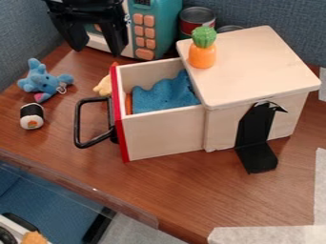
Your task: Close the drawer
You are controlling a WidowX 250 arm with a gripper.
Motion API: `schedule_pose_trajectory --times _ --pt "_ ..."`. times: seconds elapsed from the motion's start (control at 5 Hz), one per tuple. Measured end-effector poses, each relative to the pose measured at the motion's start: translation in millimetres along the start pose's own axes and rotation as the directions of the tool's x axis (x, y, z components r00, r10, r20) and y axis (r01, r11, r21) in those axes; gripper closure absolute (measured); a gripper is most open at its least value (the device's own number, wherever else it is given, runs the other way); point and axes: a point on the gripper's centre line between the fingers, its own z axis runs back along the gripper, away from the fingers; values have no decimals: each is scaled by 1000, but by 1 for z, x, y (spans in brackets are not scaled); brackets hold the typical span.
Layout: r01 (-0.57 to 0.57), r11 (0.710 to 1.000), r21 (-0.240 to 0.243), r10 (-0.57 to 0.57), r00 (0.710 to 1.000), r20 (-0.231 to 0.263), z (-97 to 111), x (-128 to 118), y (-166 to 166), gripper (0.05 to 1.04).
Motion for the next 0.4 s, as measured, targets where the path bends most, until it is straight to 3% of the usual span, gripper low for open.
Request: schedule_pose_trajectory --times 0.4 --pt "-62 998 -19 61 997 -45 -12 -14 11 83"
